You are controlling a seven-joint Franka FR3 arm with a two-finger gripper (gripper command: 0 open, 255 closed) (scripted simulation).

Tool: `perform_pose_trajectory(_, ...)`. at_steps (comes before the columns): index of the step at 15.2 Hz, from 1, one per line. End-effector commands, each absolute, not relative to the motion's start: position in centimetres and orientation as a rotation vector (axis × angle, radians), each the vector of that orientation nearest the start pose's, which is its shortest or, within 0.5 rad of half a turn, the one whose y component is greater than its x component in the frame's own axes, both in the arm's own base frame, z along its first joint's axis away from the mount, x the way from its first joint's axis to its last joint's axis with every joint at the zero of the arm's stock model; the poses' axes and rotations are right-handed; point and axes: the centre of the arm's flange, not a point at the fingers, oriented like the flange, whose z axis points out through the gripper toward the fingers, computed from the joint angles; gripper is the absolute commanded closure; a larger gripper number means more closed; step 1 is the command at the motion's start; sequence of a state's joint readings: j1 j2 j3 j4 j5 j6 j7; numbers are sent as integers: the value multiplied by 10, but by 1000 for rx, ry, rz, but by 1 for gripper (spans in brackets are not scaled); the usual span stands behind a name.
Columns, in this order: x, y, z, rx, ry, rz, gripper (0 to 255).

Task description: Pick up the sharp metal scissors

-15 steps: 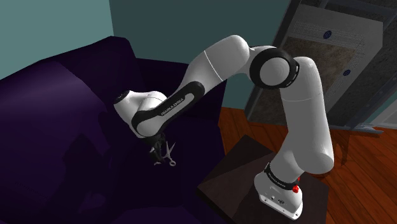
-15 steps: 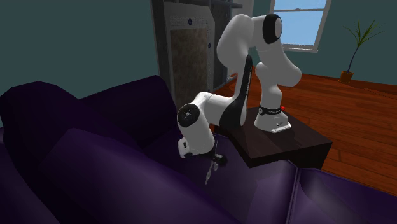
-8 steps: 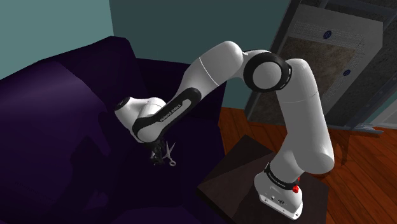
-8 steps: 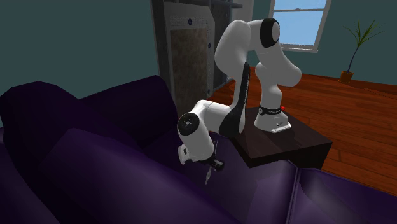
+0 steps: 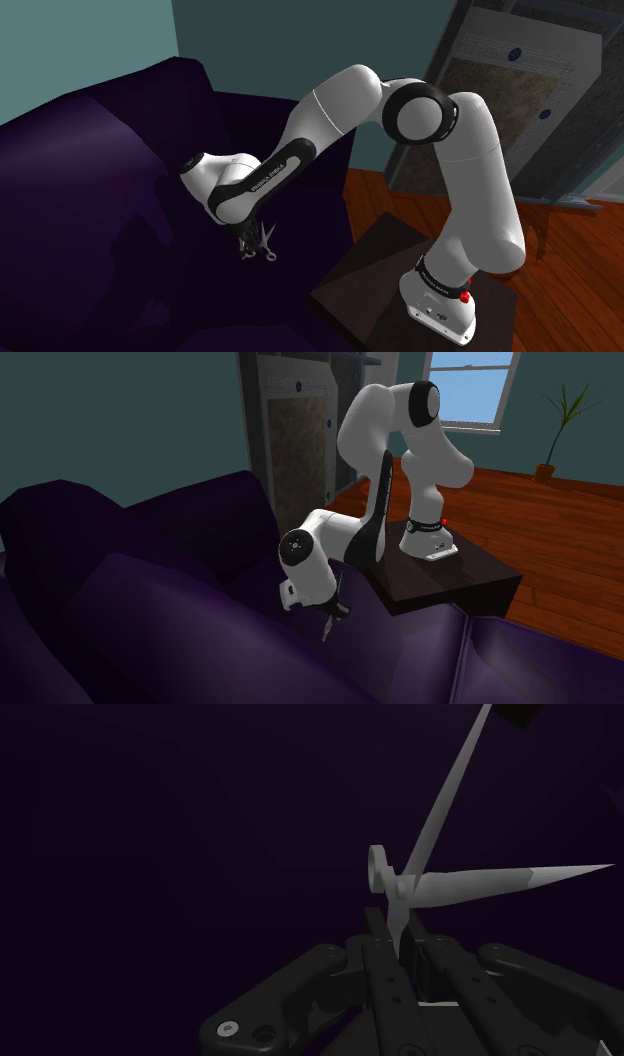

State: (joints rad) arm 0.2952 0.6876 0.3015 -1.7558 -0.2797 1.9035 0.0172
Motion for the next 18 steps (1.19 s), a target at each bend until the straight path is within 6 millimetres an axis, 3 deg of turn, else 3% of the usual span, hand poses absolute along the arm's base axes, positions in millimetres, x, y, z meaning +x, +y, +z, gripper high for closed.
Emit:
perform_pose_trajectory(1, 512, 315, 161, -3023, -1144, 764, 255)
perform_pose_trajectory(16, 512, 315, 240, -3023, -1144, 764, 255)
perform_pose_trajectory(18, 512, 315, 241, -3023, -1144, 764, 255)
